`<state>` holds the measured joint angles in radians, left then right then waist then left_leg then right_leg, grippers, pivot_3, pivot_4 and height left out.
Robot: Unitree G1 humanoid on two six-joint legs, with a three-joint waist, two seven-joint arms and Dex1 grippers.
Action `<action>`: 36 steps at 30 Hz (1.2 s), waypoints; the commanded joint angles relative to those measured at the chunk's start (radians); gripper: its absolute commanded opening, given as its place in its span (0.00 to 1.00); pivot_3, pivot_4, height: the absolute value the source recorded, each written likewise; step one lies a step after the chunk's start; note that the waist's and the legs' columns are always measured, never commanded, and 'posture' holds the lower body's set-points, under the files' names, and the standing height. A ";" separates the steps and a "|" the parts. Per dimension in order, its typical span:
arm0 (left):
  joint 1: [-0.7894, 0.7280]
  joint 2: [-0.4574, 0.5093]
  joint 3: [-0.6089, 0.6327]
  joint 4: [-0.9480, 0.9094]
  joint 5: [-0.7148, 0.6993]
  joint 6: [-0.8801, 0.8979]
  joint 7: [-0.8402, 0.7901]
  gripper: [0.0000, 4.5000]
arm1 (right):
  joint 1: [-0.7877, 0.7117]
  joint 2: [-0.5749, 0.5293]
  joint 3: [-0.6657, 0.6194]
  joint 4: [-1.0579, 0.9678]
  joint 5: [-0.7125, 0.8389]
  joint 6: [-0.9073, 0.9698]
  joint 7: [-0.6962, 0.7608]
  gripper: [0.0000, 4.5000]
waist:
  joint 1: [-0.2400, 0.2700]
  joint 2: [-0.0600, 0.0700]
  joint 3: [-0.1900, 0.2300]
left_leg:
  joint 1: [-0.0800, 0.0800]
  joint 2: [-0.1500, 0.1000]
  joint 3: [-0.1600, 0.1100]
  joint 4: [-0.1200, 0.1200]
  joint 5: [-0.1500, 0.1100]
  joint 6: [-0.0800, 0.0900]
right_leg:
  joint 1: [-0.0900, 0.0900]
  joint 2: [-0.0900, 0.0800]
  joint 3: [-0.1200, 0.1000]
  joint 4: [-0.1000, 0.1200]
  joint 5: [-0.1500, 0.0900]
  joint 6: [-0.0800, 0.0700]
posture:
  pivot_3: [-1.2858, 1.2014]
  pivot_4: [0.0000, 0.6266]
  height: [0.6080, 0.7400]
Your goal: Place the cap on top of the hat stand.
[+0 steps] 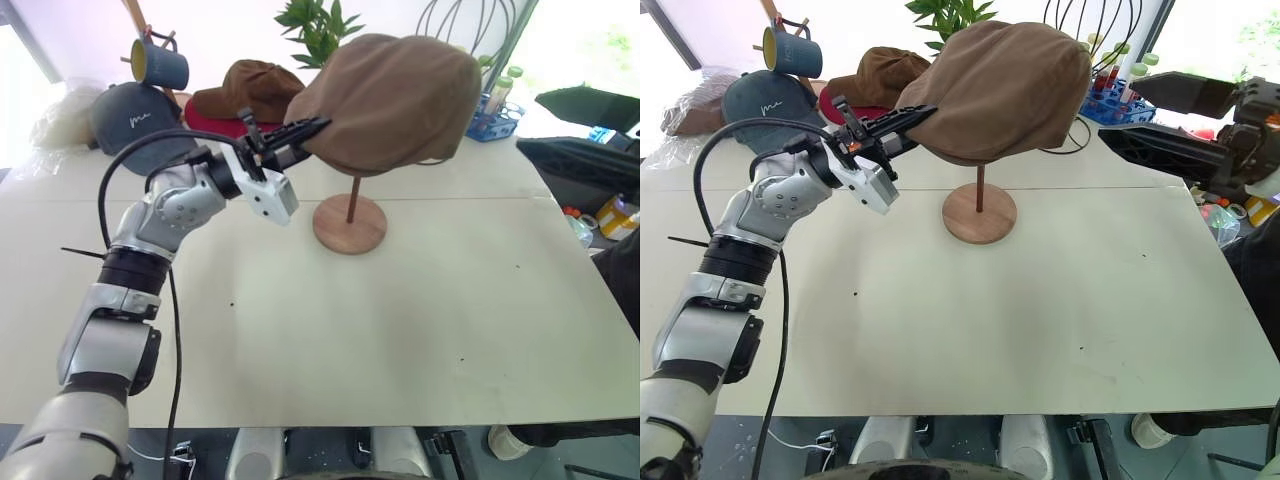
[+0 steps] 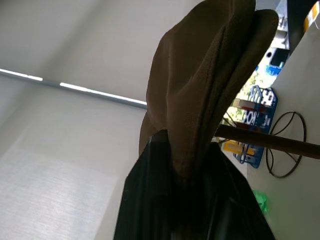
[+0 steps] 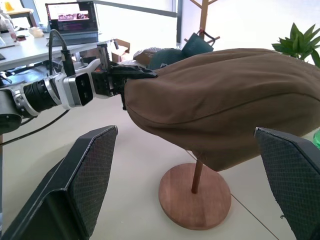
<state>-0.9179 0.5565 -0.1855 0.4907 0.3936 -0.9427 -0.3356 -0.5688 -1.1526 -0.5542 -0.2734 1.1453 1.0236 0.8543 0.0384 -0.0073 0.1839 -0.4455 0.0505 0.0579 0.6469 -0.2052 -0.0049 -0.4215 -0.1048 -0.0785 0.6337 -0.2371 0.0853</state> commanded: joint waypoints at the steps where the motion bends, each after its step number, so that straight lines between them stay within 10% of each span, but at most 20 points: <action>1: -0.018 0.012 0.007 -0.023 -0.057 0.000 -0.021 0.60 | -0.006 0.004 -0.010 -0.020 0.008 -0.025 0.000 1.00 | 0.000 0.000 0.000 | 0.000 0.000 0.000 0.000 0.000 0.000 | 0.000 0.000 0.000 0.000 0.000 0.000 | 0.52 0.24 1.00; 5: 0.021 0.043 0.023 -0.072 -0.137 0.030 -0.078 0.98 | 0.005 0.008 0.008 -0.031 -0.007 -0.042 0.007 1.00 | -0.001 0.000 0.000 | 0.000 0.000 0.000 0.000 0.000 0.000 | 0.000 0.000 0.000 0.000 0.000 0.000 | 0.52 0.24 1.00; 17: 0.265 0.271 0.146 -0.492 -0.538 0.405 -0.345 0.98 | 0.189 -0.028 0.156 -0.210 -0.370 -0.335 0.095 1.00 | -0.002 0.000 0.000 | 0.000 0.001 0.000 0.000 0.000 0.000 | 0.000 0.001 0.001 0.000 0.000 0.000 | 0.52 0.24 1.00; 24: 0.353 0.508 0.295 -0.736 -1.013 1.113 -0.528 0.98 | 0.230 0.035 0.247 -0.357 -0.595 -0.574 0.051 1.00 | -0.007 0.000 0.000 | 0.001 0.001 -0.001 0.001 0.000 0.000 | 0.000 0.002 0.001 0.000 0.000 0.000 | 0.52 0.24 1.00; 30: 0.247 0.637 0.399 -0.681 -1.481 1.679 -0.644 0.98 | 0.202 0.153 0.406 -0.321 -0.985 -0.963 -0.086 1.00 | -0.024 0.000 0.001 | 0.001 0.001 -0.003 0.001 0.000 -0.001 | 0.001 0.002 0.001 0.000 -0.004 -0.002 | 0.52 0.24 1.00; 36: 0.141 0.675 0.372 -0.543 -1.489 1.846 -0.818 0.98 | 0.181 0.280 0.574 -0.173 -1.380 -1.303 -0.276 1.00 | -0.032 0.000 0.001 | 0.001 0.001 -0.002 0.000 0.001 -0.002 | 0.000 0.003 0.001 0.001 -0.004 -0.002 | 0.52 0.24 1.00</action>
<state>-0.7438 1.2030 0.1745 -0.0684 -1.0916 0.8765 -1.1004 -0.3674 -0.8849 -0.0015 -0.4617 -0.1378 -0.1861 0.6356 0.0068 -0.0071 0.1845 -0.4446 0.0514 0.0557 0.6472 -0.2045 -0.0067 -0.4223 -0.1014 -0.0771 0.6347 -0.2402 0.0825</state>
